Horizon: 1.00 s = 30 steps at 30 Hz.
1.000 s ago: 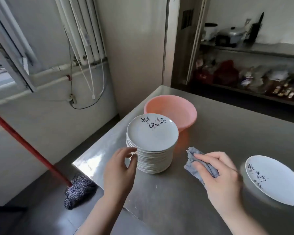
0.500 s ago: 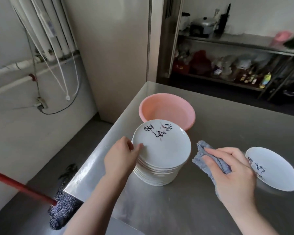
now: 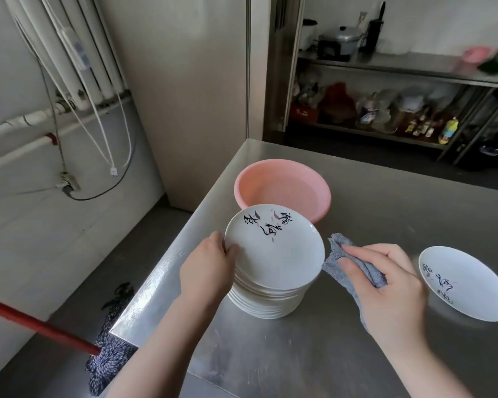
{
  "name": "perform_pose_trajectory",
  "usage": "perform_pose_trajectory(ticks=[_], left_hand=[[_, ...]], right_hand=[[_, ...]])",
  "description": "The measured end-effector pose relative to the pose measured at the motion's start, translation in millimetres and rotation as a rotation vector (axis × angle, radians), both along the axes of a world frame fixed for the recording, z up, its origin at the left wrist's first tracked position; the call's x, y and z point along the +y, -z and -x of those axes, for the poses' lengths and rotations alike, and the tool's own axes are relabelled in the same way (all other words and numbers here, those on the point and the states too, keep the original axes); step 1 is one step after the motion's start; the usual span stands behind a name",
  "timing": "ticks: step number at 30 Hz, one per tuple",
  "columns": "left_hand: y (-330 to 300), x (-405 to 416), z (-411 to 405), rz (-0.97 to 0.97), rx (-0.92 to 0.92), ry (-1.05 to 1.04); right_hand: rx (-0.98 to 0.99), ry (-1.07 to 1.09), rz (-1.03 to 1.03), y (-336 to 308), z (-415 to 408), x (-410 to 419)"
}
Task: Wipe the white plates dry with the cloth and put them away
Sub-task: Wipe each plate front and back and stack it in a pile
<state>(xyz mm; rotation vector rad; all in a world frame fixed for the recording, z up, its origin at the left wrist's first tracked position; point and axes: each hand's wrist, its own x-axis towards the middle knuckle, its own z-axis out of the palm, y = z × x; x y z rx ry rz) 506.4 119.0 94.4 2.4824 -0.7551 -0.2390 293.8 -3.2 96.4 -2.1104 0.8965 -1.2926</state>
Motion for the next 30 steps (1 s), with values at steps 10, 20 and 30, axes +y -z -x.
perform_pose_trajectory(ticks=[10, 20, 30], left_hand=[[-3, -4, 7, 0.457, 0.204, -0.056], [1, -8, 14, 0.605, 0.429, -0.153], [-26, -51, 85, 0.689, 0.657, 0.164]], right_hand=[[-0.011, 0.032, -0.026, -10, 10, -3], [-0.018, 0.087, -0.063, -17, 32, 3], [-0.075, 0.360, -0.044, -36, 114, -1]])
